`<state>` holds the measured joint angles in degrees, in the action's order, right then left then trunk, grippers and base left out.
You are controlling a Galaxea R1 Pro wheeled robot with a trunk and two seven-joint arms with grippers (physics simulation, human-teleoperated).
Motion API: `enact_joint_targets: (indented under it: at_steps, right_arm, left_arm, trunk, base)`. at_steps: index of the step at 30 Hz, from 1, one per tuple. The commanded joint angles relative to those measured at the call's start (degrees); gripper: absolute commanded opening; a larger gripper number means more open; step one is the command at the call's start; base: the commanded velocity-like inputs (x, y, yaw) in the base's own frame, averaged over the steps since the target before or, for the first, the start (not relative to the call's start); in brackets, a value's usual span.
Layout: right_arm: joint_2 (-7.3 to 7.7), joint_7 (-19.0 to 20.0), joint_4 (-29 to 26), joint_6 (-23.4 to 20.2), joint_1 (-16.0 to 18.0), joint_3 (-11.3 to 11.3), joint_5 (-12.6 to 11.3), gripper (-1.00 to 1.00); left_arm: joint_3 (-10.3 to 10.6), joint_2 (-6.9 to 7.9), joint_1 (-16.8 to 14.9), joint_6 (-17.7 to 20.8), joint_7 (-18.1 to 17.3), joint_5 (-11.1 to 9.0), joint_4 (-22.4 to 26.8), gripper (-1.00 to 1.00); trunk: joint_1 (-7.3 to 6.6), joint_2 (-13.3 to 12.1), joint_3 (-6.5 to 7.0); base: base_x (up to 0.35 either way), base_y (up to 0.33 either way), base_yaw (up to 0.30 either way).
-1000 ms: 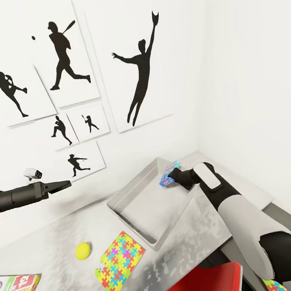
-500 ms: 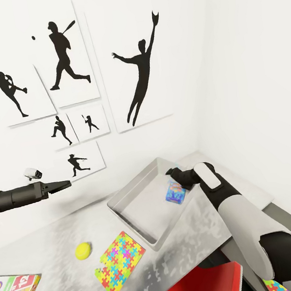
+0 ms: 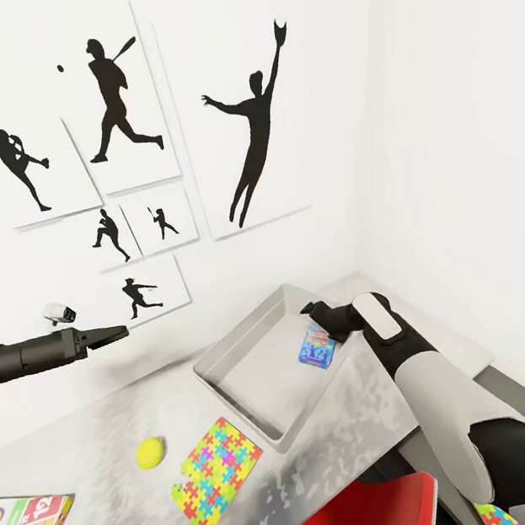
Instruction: Put all the toys in the child's room - the three board games (two on the bed and one on the table), the two jigsaw puzzles on the table, and the tennis ball on the table - inside the toy box on the table in the child's room.
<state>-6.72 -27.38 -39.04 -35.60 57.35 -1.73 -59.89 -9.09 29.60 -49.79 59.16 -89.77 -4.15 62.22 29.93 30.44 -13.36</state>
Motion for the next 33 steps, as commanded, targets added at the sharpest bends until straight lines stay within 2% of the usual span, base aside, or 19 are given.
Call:
enact_joint_targets:
  at_steps: [1, 20, 33]
  right_arm:
    - [-0.05, -0.57, -0.10, -0.09, 0.04, -0.18, -0.56, 1.00]
    - [-0.03, -0.48, -1.86, -0.75, 0.01, 0.25, -0.50, 1.00]
    - [0.03, -0.40, -8.75, -3.05, -0.25, 0.49, -0.55, 1.00]
  left_arm:
    - [0.03, 0.02, -0.05, 0.61, -0.23, 0.02, 0.00, 1.00]
    - [-0.13, 0.07, 0.14, 0.61, -0.23, -0.12, 0.00, 1.00]
    - [-0.15, 0.09, 0.22, 0.61, -0.23, -0.15, 0.00, 1.00]
  trunk:
    - [0.03, 0.10, -0.10]
    - [0.03, 0.10, -0.10]
    - [0.03, 0.10, 0.27]
  base:
    - [0.000, 0.000, 0.000]
    - [0.000, 0.000, 0.000]
    - [-0.095, 0.046, -0.041]
